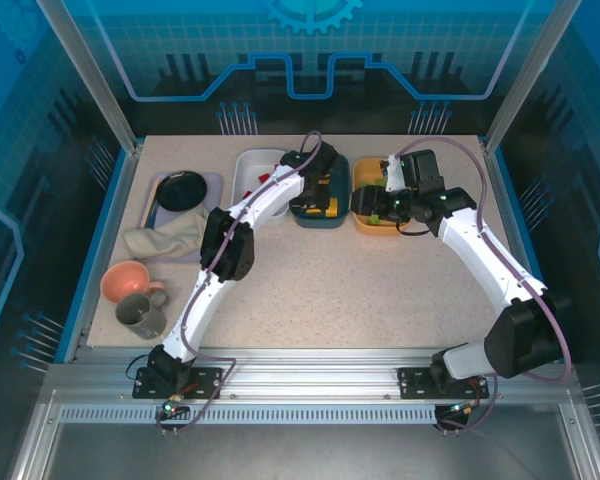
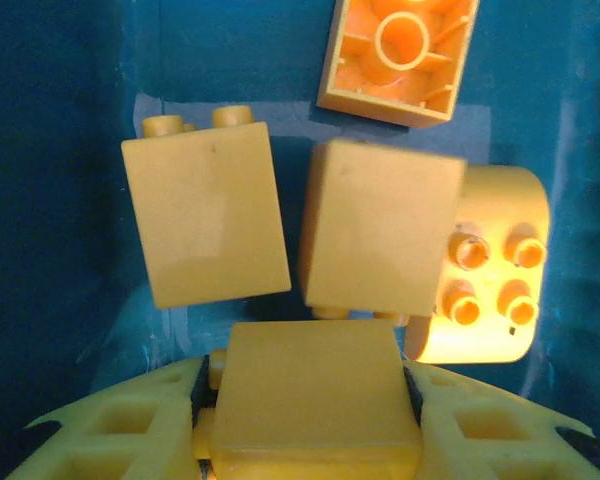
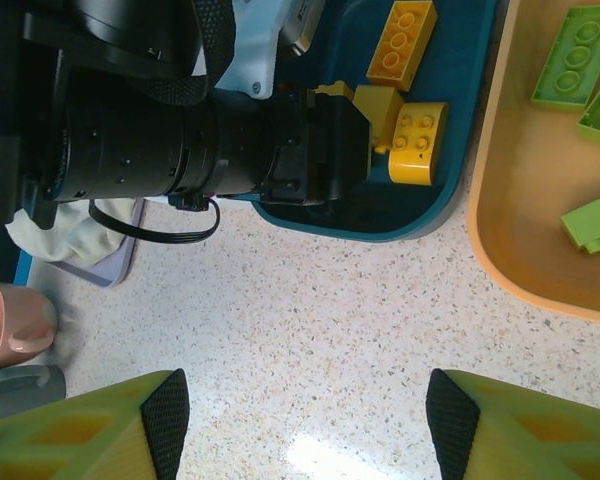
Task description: Sort the legos into containers by color
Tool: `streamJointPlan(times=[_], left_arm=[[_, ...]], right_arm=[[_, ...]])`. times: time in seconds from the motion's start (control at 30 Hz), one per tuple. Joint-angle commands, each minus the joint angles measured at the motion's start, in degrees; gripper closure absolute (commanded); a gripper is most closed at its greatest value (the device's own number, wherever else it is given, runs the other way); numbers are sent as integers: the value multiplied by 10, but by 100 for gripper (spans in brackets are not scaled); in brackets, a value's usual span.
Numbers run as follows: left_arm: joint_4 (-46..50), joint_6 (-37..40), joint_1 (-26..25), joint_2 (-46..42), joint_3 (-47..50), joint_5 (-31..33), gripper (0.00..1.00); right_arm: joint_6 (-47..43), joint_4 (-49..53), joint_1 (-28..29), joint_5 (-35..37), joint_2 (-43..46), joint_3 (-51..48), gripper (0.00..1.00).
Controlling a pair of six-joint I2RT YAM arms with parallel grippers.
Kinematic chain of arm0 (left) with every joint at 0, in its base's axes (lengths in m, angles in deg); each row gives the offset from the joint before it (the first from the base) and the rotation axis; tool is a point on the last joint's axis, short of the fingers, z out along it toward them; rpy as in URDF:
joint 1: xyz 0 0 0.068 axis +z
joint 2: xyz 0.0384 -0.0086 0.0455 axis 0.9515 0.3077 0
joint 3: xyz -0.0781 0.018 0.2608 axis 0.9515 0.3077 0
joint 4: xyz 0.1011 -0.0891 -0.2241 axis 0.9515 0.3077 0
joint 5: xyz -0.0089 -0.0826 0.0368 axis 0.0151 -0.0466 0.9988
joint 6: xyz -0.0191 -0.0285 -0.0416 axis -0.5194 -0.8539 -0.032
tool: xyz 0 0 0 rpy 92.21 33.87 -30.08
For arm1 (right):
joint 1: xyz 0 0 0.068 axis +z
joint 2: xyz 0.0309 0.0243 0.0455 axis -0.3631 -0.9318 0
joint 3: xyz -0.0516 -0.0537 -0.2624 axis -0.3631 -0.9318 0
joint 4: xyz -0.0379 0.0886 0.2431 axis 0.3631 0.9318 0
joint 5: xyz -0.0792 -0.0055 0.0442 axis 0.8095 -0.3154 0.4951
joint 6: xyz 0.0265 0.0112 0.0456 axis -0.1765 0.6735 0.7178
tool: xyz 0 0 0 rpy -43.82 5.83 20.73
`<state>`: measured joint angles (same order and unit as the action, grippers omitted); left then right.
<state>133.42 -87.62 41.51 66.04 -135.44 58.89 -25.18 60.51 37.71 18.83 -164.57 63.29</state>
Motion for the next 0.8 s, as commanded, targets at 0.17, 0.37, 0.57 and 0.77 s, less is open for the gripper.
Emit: streamJointPlan(times=[0.17,0.37,0.57,0.77], left_arm=[[13,18,16,21,-50,19,56],[5,20,25,24,-58,16,53],[12,28,22,22,-57,2,50],[24,27,17,7,-50,9,38]], right_arm=[[-1,21,-9,-5,11,-17,33],[-1,29,-9,-4,21,-24,33],[-1,31,-10,-5,30,-30,33],[-1,30,-9,-7,35,-32,33]])
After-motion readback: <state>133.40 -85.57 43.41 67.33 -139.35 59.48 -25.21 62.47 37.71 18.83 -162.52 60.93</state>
